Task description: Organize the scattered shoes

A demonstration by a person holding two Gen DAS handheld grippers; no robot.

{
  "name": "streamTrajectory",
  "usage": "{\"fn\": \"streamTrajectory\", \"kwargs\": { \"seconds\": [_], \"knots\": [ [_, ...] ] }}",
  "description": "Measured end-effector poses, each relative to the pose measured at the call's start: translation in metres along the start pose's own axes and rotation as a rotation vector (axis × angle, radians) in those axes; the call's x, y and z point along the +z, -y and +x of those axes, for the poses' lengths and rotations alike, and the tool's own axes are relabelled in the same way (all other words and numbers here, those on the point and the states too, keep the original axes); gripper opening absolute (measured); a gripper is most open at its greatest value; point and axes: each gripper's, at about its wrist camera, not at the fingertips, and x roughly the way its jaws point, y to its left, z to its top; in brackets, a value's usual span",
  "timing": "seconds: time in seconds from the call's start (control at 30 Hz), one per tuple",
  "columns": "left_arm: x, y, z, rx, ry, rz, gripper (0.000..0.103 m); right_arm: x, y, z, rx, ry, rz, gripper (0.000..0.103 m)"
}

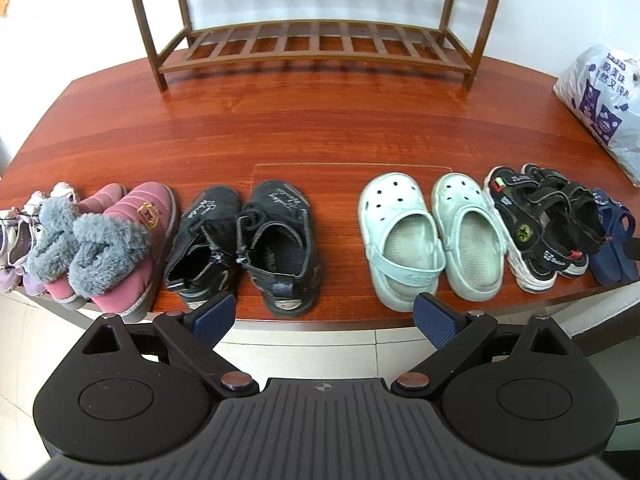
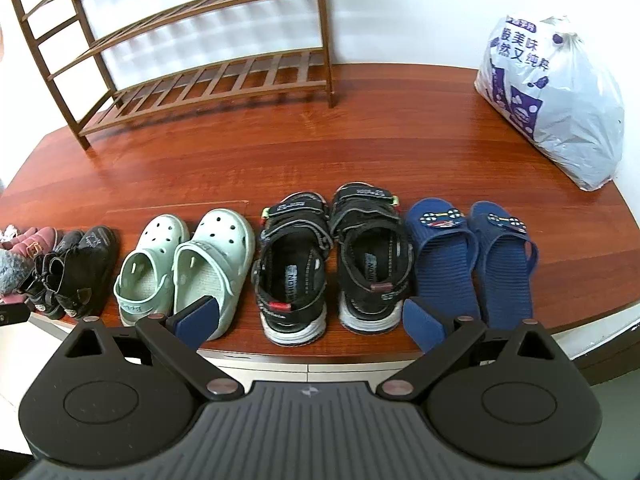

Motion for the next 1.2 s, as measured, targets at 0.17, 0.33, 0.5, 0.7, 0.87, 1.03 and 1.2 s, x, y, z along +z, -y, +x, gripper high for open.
{"fn": "streamTrajectory", "kwargs": {
  "seconds": [0.17,0.33,0.5,0.7,0.87,1.03,1.2],
  "knots": [
    [0.0,-0.012,0.004,-0.041,0.005,-0.01,0.096,0.0,-0.016,0.011,0.009,-0.006,-0.014,0.1],
    [0.005,-0.006,0.006,-0.074,0.014,0.04,0.097,0.002,-0.029,0.022,0.004,-0.007,-0.03,0.1],
    [0.015,0.009,0.015,-0.112,0.016,0.095,0.097,0.009,-0.028,0.033,-0.009,-0.006,-0.036,0.1],
    [0.031,0.029,0.036,-0.164,0.005,0.106,0.096,0.018,-0.017,0.048,-0.015,-0.019,-0.048,0.096],
    [0.045,0.052,0.055,-0.202,-0.015,0.108,0.096,0.025,-0.005,0.068,-0.013,-0.039,-0.099,0.085],
    [0.058,0.08,0.072,-0.227,-0.028,0.121,0.096,0.034,0.014,0.086,0.008,-0.069,-0.09,0.08],
    [0.069,0.112,0.086,-0.259,-0.039,0.147,0.096,0.043,0.034,0.098,0.017,-0.086,-0.092,0.077]
  ]
}}
